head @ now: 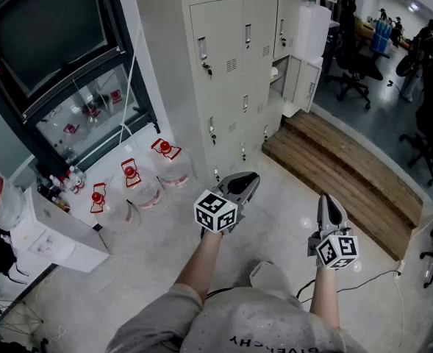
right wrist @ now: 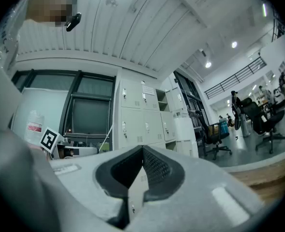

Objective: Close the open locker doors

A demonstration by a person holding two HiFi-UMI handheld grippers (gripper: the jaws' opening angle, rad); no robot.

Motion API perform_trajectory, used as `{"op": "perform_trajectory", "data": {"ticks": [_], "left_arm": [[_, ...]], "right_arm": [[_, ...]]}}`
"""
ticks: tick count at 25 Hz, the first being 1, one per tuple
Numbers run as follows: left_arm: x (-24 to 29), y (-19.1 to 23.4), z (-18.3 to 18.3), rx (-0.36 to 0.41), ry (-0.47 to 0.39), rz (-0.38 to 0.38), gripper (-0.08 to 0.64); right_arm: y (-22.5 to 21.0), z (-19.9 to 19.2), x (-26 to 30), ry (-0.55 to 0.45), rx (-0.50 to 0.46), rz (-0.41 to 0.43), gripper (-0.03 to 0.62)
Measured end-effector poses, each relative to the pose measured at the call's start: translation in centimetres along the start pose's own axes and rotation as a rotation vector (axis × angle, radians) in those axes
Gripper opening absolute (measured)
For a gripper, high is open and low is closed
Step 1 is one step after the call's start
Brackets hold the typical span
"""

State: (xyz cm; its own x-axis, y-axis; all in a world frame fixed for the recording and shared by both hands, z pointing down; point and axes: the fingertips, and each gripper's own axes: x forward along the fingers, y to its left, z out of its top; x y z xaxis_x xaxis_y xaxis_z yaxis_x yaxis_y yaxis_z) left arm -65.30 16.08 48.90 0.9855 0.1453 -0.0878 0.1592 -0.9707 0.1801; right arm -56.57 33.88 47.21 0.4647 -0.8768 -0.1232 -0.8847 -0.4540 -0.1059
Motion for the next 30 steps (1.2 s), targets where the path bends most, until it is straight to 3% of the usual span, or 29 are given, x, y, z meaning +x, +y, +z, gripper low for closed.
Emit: {"op": "perform_trajectory", "data": {"ticks": [10, 30], "left_arm": [[5.1, 4.9, 1.6, -0.012, -0.022, 0.021, 0.029], [19.9, 15.6, 2.0, -0.031, 0.004, 0.092, 0.029]], "right_arm": [[-4.1, -0.6, 6.0, 0.011, 0.005, -0.015, -0.005], [-15.6, -1.4, 22.3, 0.027, 0.079, 0.052, 0.024]]}}
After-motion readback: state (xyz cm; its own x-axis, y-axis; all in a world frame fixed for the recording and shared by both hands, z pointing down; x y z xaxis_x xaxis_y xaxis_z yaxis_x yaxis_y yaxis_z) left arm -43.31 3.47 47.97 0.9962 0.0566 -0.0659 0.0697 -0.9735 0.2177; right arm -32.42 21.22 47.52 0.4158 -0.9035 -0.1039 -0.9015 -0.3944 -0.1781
